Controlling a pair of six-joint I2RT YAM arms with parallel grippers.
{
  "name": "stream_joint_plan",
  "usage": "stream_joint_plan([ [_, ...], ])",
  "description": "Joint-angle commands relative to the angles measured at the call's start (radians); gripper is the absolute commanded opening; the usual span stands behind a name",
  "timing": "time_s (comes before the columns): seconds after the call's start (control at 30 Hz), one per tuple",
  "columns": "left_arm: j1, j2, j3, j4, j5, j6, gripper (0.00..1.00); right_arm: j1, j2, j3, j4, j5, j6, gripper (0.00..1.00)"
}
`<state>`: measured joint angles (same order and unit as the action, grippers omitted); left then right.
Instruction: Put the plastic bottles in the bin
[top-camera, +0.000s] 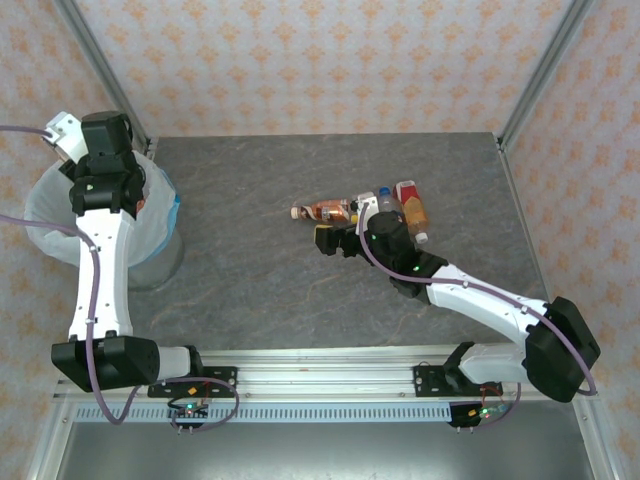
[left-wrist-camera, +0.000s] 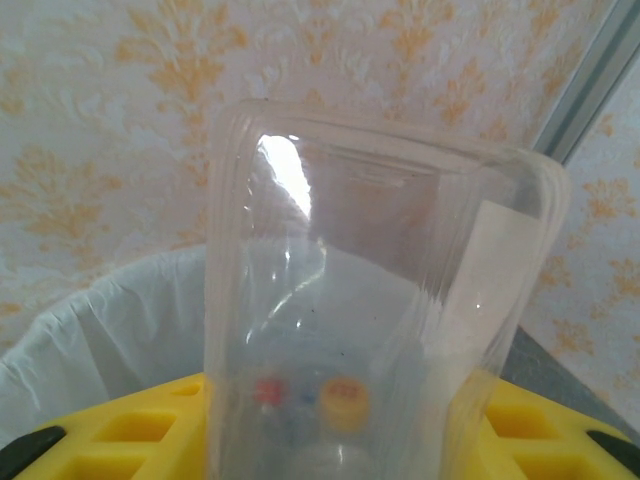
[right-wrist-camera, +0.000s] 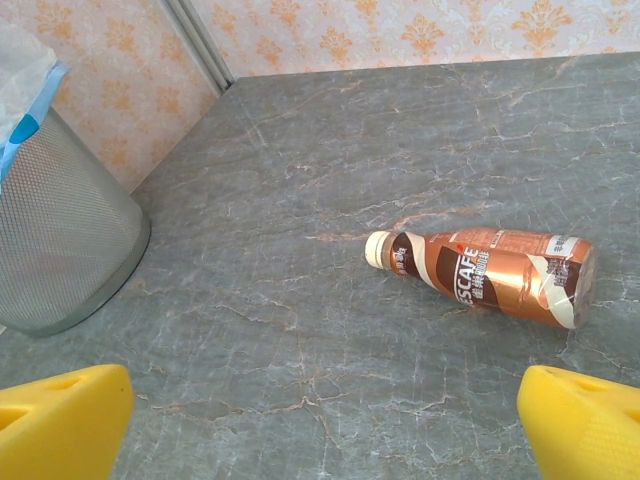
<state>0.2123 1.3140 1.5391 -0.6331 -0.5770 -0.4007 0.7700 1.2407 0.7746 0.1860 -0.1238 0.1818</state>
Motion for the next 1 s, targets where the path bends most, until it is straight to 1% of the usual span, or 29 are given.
stream_joint_plan([
  [0.0,0.018,0.010,-0.007,-0.049,0.016,-0.061,0.01,0.008,-0.016,0.007,0.000,0.013,-0.007,0.99],
  [0.03,0.018,0.014,-0.004,-0.062,0.023,-0.070,0.05,0.009,-0.019,0.008,-0.002,0.013,-0.010,0.99],
  [0.07,0.019,0.019,0.000,-0.076,0.037,-0.076,0.13,0.009,-0.019,0.008,-0.005,0.016,-0.009,0.99],
  [0.1,0.020,0.022,0.006,-0.084,0.056,-0.078,0.37,0.009,-0.021,0.006,-0.006,0.016,-0.011,0.99],
  [0.13,0.020,0.024,0.012,-0.094,0.075,-0.081,0.76,0.009,-0.023,0.006,-0.006,0.018,-0.012,0.99],
  [0.17,0.019,0.025,0.018,-0.108,0.084,-0.099,0.99,0.009,-0.025,0.003,-0.006,0.020,-0.012,0.99],
  [0.3,0.019,0.030,0.053,-0.133,0.170,-0.104,1.00,0.009,-0.026,-0.003,-0.003,0.023,-0.010,0.99],
  [0.4,0.019,0.025,0.061,-0.109,0.314,-0.086,1.00,0.009,-0.026,-0.005,-0.003,0.030,-0.006,0.99],
  [0.47,0.020,0.020,0.064,-0.086,0.429,-0.077,1.00,0.009,-0.026,-0.007,-0.003,0.050,-0.001,0.99],
  [0.57,0.018,0.022,0.080,-0.079,0.560,-0.079,1.00,0.009,-0.025,-0.013,-0.004,0.083,0.000,0.99],
  [0.7,0.018,0.006,0.081,-0.059,0.676,-0.086,1.00,0.009,-0.020,-0.012,-0.020,0.125,0.009,0.99],
  [0.83,0.015,-0.033,0.045,0.016,0.837,-0.082,1.00,0.002,-0.022,-0.006,-0.072,0.222,0.048,0.99],
  [0.9,0.007,-0.049,0.028,0.043,0.893,-0.085,1.00,-0.014,-0.027,-0.008,-0.093,0.241,0.057,0.99],
  [0.97,-0.013,-0.061,0.017,0.052,0.911,-0.084,1.00,-0.039,-0.027,-0.001,-0.132,0.244,0.072,0.99],
])
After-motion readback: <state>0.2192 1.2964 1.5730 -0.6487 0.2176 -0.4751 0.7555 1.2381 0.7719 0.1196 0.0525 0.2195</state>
